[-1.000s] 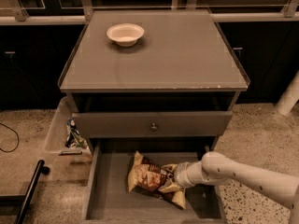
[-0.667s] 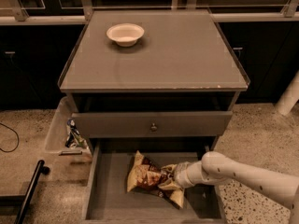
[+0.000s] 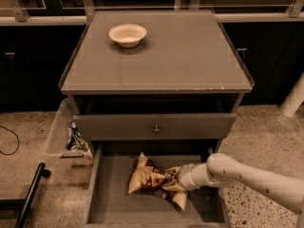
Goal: Pick brown chip bag from middle drawer and place on counter
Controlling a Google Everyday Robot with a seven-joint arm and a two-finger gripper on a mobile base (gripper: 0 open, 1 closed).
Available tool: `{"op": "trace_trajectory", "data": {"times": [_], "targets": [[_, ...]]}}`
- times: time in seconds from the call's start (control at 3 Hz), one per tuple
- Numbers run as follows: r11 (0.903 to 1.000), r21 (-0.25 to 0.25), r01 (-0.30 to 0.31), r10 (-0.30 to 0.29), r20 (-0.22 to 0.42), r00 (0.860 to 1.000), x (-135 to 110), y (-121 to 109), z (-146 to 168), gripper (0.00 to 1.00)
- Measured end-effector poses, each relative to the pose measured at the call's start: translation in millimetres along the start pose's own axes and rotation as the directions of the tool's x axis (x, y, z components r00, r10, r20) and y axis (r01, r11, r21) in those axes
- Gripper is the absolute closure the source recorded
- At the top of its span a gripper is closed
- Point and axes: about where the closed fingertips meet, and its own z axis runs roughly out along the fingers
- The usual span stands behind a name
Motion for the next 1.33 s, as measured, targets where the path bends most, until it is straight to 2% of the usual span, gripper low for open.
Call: {"op": "trace_trajectory", "data": {"times": [0.33,0.67,1.0,1.33], "targets": [[0.9997,0.001,0.022,-0.022,0.019,1.000,-14.4,1.1,-34.9,1.00],[0.9970,0.031,0.071,-0.072,0.032,0.997,-39.9,4.8,-94.8,1.00],[0.9902,0.064,0.124,-0.127,0.032,0.991,-64.1,9.9,-155.7,1.00],[0.9737,0.143,0.177,-0.177,-0.011,0.984,-90.4,12.4,-226.2,1.00]]}}
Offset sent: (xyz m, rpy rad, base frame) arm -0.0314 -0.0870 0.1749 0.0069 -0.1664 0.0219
